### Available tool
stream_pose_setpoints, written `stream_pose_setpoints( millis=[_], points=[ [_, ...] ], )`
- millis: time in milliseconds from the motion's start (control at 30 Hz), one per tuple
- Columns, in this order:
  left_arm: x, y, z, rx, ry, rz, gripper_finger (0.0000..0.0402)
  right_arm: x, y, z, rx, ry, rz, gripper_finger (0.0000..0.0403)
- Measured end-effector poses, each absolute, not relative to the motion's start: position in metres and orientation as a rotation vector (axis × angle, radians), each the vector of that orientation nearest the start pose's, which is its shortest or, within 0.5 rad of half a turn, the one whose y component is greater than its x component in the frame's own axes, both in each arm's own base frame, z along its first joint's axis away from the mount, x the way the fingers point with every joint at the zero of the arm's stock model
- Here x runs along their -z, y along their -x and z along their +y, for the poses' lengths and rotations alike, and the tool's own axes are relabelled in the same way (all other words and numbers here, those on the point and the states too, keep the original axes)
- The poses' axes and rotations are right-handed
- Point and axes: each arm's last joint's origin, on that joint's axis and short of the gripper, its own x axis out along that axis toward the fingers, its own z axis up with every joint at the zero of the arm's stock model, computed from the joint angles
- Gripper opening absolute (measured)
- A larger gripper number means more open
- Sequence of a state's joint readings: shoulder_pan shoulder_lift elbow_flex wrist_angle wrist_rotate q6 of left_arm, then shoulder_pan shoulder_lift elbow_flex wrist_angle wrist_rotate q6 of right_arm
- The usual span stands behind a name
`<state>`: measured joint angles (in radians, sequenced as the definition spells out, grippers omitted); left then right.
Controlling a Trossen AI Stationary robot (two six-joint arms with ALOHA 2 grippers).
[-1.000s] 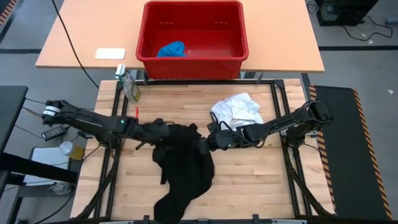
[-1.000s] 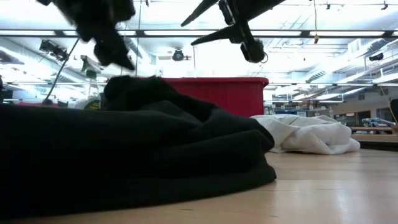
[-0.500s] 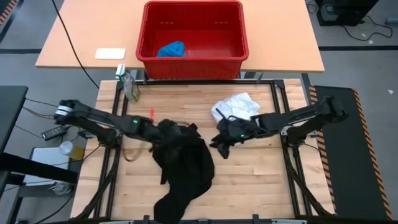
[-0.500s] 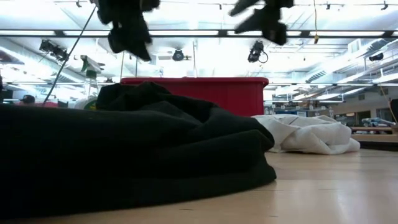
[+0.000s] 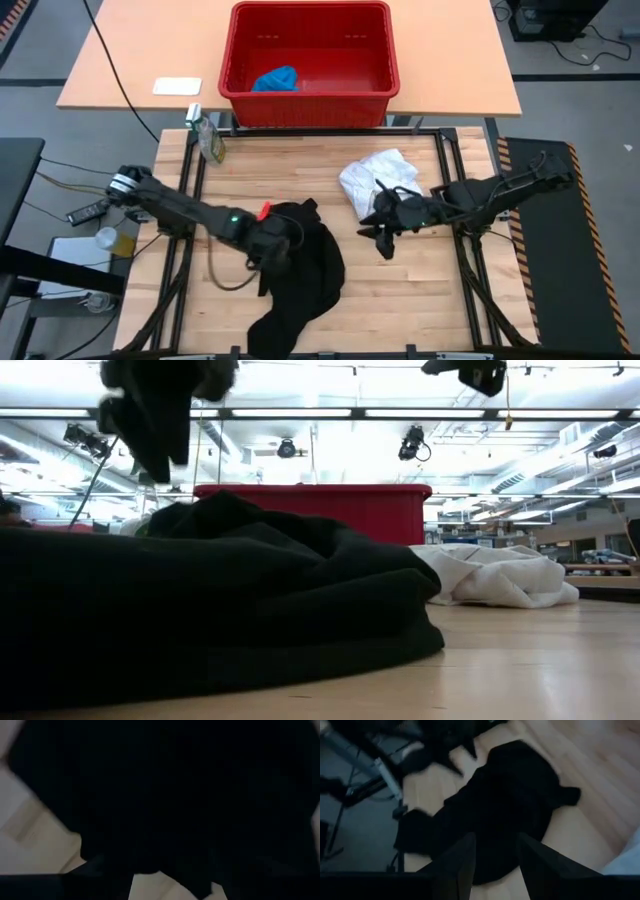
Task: Fold laundry
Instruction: Fold the black shirt
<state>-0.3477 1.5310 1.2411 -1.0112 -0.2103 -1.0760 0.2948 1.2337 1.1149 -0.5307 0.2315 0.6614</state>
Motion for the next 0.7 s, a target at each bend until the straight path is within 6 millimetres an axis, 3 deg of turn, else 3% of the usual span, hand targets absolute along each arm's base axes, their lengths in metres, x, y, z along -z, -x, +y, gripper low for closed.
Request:
stream_pose_setpoints(
  millis=[133, 300, 533, 700],
  points=[
    [-0.276, -0.252, -0.094, -0.664, 0.641, 1.067, 0.0246, -0.323, -0.249, 0.079, 0.131, -0.457, 0.625, 0.0151],
    [-0.278, -0.239, -0.083, -0.812, 0.605, 1.018, 0.0224, -0.328, -0.255, 0.083, 0.125, -0.417, 0.539, 0.0151],
    [-0.25, -0.22, -0.07, -0.695, 0.824, 0.885, 0.0178, -0.335, -0.26, 0.086, 0.069, -0.416, 0.463, 0.0151],
    [-0.232, -0.192, -0.06, -0.765, 0.983, 0.841, 0.0174, -0.334, -0.257, 0.093, 0.054, -0.435, 0.476, 0.0151]
  ],
)
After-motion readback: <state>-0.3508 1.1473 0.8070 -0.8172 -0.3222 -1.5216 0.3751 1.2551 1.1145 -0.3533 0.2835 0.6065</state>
